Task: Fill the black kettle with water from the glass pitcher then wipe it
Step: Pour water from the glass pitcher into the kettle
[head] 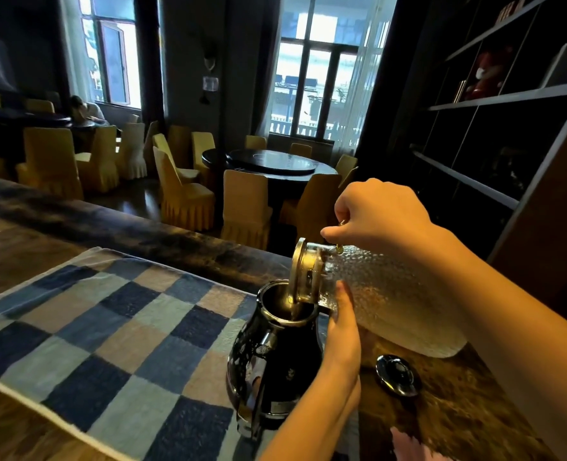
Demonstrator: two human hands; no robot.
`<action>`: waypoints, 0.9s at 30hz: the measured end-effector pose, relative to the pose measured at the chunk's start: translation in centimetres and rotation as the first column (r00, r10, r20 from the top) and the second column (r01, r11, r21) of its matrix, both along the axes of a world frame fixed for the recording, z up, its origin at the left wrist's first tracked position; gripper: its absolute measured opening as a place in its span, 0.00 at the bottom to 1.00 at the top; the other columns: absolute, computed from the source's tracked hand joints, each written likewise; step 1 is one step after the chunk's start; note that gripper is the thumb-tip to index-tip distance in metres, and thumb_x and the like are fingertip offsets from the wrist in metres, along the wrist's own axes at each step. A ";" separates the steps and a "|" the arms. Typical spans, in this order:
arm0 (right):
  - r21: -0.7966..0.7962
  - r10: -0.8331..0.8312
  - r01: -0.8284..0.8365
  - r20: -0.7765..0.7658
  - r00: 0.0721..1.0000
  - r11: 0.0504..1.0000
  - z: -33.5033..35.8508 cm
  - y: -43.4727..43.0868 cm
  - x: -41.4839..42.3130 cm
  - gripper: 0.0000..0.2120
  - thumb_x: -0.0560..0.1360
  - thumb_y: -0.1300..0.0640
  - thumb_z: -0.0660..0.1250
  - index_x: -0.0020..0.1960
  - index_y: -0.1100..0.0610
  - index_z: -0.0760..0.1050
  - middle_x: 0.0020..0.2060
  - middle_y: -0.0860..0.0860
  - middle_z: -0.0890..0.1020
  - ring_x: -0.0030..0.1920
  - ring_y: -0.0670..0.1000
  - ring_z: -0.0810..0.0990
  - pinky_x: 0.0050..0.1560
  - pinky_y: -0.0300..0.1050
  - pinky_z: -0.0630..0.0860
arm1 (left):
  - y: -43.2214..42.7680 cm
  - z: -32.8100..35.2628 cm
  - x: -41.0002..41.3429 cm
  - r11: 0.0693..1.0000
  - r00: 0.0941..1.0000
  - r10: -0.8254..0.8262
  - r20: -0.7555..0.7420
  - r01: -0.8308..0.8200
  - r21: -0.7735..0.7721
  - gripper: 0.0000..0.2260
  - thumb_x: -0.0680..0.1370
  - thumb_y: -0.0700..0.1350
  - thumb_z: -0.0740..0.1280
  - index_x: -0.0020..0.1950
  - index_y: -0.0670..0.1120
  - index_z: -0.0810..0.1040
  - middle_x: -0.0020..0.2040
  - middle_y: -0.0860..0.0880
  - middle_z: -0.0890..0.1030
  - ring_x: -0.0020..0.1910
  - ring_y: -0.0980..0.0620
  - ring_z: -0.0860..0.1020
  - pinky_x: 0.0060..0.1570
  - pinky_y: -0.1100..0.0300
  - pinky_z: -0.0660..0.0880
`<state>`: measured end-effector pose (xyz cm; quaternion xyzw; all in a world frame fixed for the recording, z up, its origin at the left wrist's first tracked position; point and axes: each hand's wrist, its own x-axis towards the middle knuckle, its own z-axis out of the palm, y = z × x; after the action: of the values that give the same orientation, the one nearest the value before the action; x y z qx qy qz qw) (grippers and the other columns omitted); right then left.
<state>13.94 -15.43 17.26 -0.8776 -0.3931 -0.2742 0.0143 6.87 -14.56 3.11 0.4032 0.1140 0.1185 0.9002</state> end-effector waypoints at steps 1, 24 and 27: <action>0.002 0.001 -0.001 -0.008 1.000 1.000 0.1 0.0 0.0 0.21 0.68 0.42 0.70 0.25 0.52 0.68 0.23 0.46 0.71 0.26 0.46 0.70 0.27 0.39 0.60 | 0.1 0.0 0.1 1.000 1.000 -0.007 0.000 0.007 0.003 0.39 0.57 0.73 0.61 0.61 0.52 0.71 0.50 0.53 0.81 0.51 0.53 0.80 0.51 0.60 0.80; -0.058 -0.030 0.029 -0.006 1.000 0.998 -0.1 0.8 -1.1 0.21 0.71 0.44 0.70 0.27 0.52 0.65 0.23 0.48 0.70 0.26 0.47 0.68 0.27 0.40 0.62 | 1.0 -0.4 -0.5 1.000 1.000 0.008 -0.029 -0.009 -0.030 0.59 0.46 0.78 0.65 0.71 0.48 0.67 0.67 0.44 0.75 0.65 0.45 0.74 0.67 0.46 0.70; -0.066 -0.014 0.014 0.011 1.000 0.998 0.2 1.4 -1.4 0.20 0.71 0.45 0.70 0.27 0.52 0.65 0.24 0.48 0.70 0.26 0.46 0.68 0.27 0.40 0.62 | 1.6 -0.5 -0.3 1.000 1.000 0.012 -0.018 -0.012 0.006 0.42 0.58 0.72 0.61 0.67 0.51 0.72 0.64 0.46 0.78 0.63 0.46 0.76 0.66 0.47 0.71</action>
<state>12.55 -14.02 17.50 -0.8788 -0.3957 -0.2660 -0.0187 6.56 -12.97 2.65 0.4060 0.1239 0.1205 0.8974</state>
